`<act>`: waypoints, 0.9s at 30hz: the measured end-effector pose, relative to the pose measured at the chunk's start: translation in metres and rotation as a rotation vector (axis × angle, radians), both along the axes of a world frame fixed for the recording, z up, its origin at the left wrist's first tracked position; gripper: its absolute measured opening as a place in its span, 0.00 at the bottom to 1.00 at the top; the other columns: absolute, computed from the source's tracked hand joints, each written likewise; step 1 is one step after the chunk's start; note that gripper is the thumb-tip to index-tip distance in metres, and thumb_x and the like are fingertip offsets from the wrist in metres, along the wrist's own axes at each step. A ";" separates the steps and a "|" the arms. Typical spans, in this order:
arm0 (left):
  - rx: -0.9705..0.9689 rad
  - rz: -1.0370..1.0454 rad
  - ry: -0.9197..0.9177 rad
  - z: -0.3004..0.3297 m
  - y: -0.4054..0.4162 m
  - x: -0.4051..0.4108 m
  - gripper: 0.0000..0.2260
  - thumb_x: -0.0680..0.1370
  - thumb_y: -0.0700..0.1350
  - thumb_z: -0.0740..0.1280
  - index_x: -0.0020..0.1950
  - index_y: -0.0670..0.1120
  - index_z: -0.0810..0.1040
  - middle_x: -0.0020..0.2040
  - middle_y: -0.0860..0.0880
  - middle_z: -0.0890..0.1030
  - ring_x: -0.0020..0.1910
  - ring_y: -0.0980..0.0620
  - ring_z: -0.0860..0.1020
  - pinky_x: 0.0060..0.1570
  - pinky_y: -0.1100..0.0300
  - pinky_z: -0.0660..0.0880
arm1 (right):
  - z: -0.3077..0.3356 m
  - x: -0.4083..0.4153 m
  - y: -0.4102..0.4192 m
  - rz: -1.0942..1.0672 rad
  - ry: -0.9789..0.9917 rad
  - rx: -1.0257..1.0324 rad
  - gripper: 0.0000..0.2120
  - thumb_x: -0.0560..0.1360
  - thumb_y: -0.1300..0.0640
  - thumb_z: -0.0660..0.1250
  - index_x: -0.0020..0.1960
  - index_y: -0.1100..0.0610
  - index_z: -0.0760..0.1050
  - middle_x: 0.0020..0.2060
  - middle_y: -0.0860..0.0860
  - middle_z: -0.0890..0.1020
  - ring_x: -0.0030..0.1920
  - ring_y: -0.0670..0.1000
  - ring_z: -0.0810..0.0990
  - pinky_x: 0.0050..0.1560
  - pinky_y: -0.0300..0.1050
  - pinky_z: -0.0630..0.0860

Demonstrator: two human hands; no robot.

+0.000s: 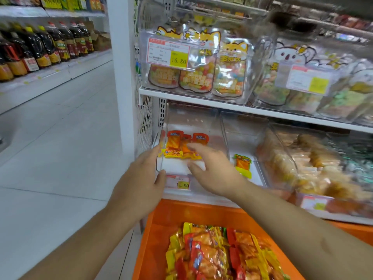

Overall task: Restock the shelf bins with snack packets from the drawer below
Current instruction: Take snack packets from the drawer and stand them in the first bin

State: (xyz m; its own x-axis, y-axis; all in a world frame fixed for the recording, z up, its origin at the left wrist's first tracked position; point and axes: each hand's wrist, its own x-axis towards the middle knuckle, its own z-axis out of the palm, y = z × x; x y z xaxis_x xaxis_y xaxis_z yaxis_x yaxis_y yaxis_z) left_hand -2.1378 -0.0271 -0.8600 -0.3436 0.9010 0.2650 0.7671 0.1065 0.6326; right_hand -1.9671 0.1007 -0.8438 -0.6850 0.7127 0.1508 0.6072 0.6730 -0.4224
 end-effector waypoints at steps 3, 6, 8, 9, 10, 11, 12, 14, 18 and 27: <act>0.040 -0.011 0.028 0.011 -0.021 0.027 0.23 0.83 0.48 0.65 0.78 0.56 0.66 0.70 0.58 0.73 0.66 0.55 0.74 0.57 0.61 0.73 | -0.005 0.046 -0.035 -0.003 0.087 0.015 0.19 0.82 0.51 0.66 0.72 0.50 0.73 0.66 0.45 0.79 0.67 0.46 0.74 0.66 0.40 0.71; -0.007 -0.116 0.044 -0.004 -0.040 0.065 0.18 0.83 0.51 0.64 0.74 0.54 0.71 0.71 0.56 0.74 0.68 0.53 0.75 0.63 0.54 0.76 | -0.030 0.097 -0.060 -0.074 0.113 -0.058 0.13 0.81 0.55 0.68 0.65 0.53 0.77 0.56 0.46 0.82 0.57 0.45 0.78 0.58 0.38 0.73; -0.131 -0.215 0.057 -0.030 -0.050 0.090 0.18 0.83 0.54 0.64 0.73 0.55 0.72 0.70 0.58 0.73 0.67 0.55 0.74 0.64 0.56 0.75 | -0.055 0.132 -0.070 -0.172 0.076 -0.119 0.10 0.79 0.57 0.69 0.60 0.53 0.78 0.52 0.47 0.82 0.53 0.48 0.79 0.54 0.42 0.74; -0.198 -0.264 0.075 -0.046 -0.054 0.101 0.18 0.83 0.54 0.64 0.73 0.56 0.71 0.70 0.59 0.72 0.68 0.56 0.73 0.65 0.59 0.73 | -0.069 0.150 -0.074 -0.231 0.038 -0.146 0.08 0.78 0.57 0.69 0.57 0.53 0.78 0.51 0.48 0.82 0.51 0.50 0.80 0.52 0.45 0.74; -0.257 -0.310 0.098 -0.063 -0.057 0.111 0.18 0.83 0.54 0.64 0.73 0.55 0.71 0.70 0.59 0.72 0.69 0.56 0.73 0.66 0.60 0.71 | -0.084 0.167 -0.077 -0.290 -0.007 -0.183 0.07 0.77 0.58 0.70 0.55 0.55 0.77 0.50 0.50 0.82 0.51 0.53 0.80 0.52 0.48 0.74; -0.312 -0.348 0.119 -0.079 -0.058 0.118 0.19 0.83 0.54 0.64 0.73 0.55 0.72 0.70 0.58 0.72 0.69 0.55 0.73 0.66 0.60 0.70 | -0.099 0.184 -0.079 -0.343 -0.060 -0.228 0.07 0.77 0.58 0.70 0.55 0.56 0.78 0.50 0.52 0.83 0.52 0.56 0.81 0.52 0.50 0.74; -0.371 -0.370 0.130 -0.095 -0.058 0.124 0.19 0.82 0.54 0.64 0.73 0.54 0.72 0.70 0.57 0.73 0.69 0.53 0.74 0.67 0.59 0.70 | -0.112 0.200 -0.079 -0.383 -0.127 -0.280 0.08 0.78 0.58 0.69 0.56 0.57 0.78 0.52 0.54 0.83 0.55 0.58 0.81 0.53 0.50 0.74; -0.473 -0.395 0.135 -0.123 -0.055 0.133 0.18 0.82 0.54 0.66 0.71 0.52 0.74 0.69 0.54 0.74 0.68 0.51 0.75 0.68 0.57 0.71 | -0.135 0.225 -0.080 -0.423 -0.281 -0.372 0.13 0.79 0.56 0.69 0.62 0.57 0.77 0.59 0.55 0.83 0.60 0.59 0.80 0.56 0.48 0.75; -0.607 -0.433 0.151 -0.172 -0.036 0.150 0.20 0.81 0.52 0.68 0.73 0.52 0.72 0.71 0.53 0.73 0.70 0.50 0.73 0.68 0.56 0.71 | -0.175 0.250 -0.071 -0.431 -0.397 -0.502 0.23 0.79 0.53 0.70 0.73 0.54 0.73 0.69 0.56 0.78 0.69 0.59 0.76 0.63 0.46 0.73; -0.692 -0.398 0.186 -0.269 0.029 0.163 0.28 0.85 0.55 0.61 0.83 0.56 0.57 0.84 0.55 0.56 0.81 0.45 0.59 0.79 0.48 0.60 | -0.283 0.248 -0.027 -0.441 -0.442 -0.530 0.39 0.72 0.45 0.74 0.80 0.45 0.62 0.77 0.52 0.68 0.76 0.59 0.67 0.75 0.53 0.69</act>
State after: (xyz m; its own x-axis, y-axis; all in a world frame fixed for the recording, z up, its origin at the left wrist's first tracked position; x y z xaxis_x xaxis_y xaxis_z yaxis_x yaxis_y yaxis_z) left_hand -1.9751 0.0020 -1.1289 0.0312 0.9267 -0.3746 0.9159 0.1235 0.3818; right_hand -1.7194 0.0737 -1.1266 -0.2420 0.8316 -0.4999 0.9544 0.1111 -0.2772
